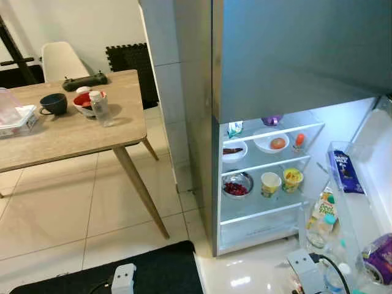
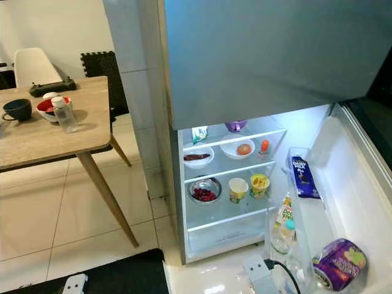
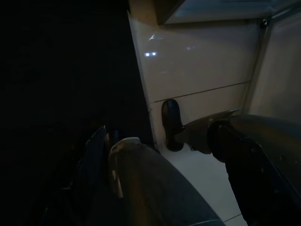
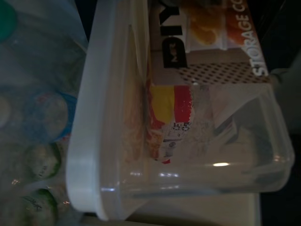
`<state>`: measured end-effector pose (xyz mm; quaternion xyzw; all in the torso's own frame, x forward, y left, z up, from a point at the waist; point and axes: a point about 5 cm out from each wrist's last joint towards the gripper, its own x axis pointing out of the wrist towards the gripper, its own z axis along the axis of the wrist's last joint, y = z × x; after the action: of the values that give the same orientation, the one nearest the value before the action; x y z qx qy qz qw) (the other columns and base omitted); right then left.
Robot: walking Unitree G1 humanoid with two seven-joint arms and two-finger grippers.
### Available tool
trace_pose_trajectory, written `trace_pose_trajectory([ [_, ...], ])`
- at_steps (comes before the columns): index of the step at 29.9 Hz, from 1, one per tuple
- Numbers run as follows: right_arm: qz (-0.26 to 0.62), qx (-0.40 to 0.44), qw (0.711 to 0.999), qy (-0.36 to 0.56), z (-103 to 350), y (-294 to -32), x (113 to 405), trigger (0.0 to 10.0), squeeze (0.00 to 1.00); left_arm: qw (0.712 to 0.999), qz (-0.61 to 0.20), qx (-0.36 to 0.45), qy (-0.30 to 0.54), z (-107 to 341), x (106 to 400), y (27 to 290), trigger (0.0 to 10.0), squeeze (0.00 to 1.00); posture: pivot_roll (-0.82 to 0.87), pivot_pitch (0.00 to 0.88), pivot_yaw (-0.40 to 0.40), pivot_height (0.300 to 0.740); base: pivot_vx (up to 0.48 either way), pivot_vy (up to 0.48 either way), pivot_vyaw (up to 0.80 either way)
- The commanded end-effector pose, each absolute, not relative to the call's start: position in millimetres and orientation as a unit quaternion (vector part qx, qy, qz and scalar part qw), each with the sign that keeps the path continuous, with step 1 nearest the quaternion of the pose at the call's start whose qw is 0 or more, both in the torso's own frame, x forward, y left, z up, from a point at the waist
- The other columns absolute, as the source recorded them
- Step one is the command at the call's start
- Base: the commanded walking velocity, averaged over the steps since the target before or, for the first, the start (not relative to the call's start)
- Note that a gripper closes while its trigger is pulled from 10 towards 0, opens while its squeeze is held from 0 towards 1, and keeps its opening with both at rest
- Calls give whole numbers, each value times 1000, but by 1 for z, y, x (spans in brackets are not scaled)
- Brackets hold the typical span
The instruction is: Restocking fridge
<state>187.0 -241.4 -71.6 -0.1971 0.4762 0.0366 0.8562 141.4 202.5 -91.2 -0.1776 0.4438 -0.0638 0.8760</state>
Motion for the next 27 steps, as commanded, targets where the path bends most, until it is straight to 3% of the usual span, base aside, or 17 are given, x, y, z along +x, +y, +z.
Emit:
trace_pose_trajectory([
  [1, -27, -222, 863, 452, -59, -263, 198, 10000, 0, 874, -60, -178, 448, -92, 139, 203, 10000, 0, -139, 24, 18, 740, 0, 0, 0],
  [3, -27, -222, 863, 452, -59, -263, 198, 10000, 0, 874, -60, -178, 448, -92, 139, 203, 10000, 0, -139, 24, 18, 740, 0, 0, 0],
  [8, -166, -235, 863, 415, -29, -318, 207, 10000, 0, 870, -60, -184, 453, -94, 135, 200, 10000, 0, -148, 23, 13, 740, 0, 0, 0],
  [20, -275, -249, 830, 417, -7, -371, 185, 10000, 0, 868, -65, -188, 454, -95, 134, 197, 10000, 0, -150, 18, 4, 740, 0, 0, 0],
  [23, -275, -241, 829, 424, -9, -372, 181, 10000, 0, 867, -65, -188, 457, -96, 132, 197, 10000, 0, -151, 17, 5, 740, 0, 0, 0],
  [27, -218, -203, 847, 441, -26, -349, 181, 10000, 0, 865, -65, -187, 460, -96, 130, 197, 10000, 0, -151, 16, 3, 740, 0, 0, 0],
])
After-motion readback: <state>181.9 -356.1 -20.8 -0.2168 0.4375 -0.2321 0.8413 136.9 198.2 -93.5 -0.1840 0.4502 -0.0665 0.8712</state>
